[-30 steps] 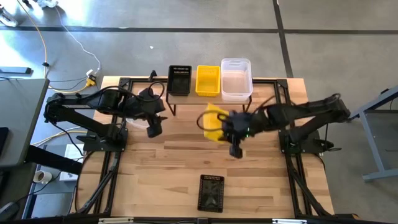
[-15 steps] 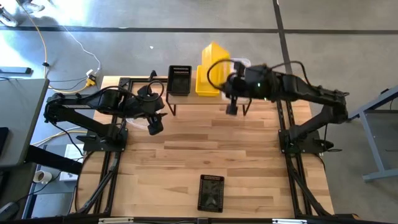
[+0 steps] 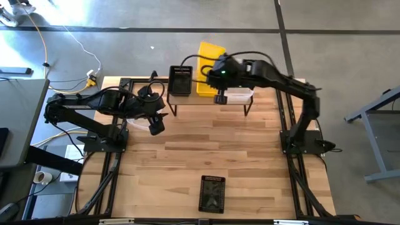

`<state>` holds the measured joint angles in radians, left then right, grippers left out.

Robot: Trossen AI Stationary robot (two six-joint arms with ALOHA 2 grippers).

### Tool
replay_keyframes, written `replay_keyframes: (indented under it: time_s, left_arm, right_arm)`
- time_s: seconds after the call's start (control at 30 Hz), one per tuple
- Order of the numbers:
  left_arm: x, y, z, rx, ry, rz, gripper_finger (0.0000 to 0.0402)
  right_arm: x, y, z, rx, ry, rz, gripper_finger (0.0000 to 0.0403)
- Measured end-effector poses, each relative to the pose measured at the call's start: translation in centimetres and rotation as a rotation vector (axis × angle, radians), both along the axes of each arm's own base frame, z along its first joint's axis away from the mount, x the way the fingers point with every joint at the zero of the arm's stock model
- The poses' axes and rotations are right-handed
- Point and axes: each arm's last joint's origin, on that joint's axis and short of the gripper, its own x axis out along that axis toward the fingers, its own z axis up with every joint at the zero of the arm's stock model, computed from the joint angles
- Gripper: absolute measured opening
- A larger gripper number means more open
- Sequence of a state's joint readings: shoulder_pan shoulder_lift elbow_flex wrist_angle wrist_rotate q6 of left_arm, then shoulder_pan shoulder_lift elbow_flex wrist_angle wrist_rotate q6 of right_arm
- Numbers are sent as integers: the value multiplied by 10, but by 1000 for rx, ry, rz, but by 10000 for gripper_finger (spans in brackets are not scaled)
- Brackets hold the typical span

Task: Stack baskets on shelf by color
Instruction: Stack the yellow basket on top of the yellow baskets on the shelf

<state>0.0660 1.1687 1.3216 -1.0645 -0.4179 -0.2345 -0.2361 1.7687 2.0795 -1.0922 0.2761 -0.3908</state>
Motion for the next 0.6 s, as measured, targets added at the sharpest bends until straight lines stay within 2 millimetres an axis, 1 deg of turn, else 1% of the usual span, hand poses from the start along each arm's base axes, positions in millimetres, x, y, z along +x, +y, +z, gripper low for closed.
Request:
replay_keyframes:
  time_s: [0.13, 0.23, 0.43, 0.6]
  left_arm:
    - [0, 0, 0, 4, -1, 6, 163]
    - [0, 0, 0, 6, 0, 7, 163]
    - [0, 0, 0, 6, -1, 7, 163]
    - [0, 0, 0, 7, 0, 6, 163]
  right_arm:
    - [11, -2, -16, 46, 149, 12, 0]
    - [17, -4, -26, 65, 226, 21, 0]
    - [23, -11, -39, 99, 277, 27, 0]
    - [26, -23, -50, 139, 304, -6, 0]
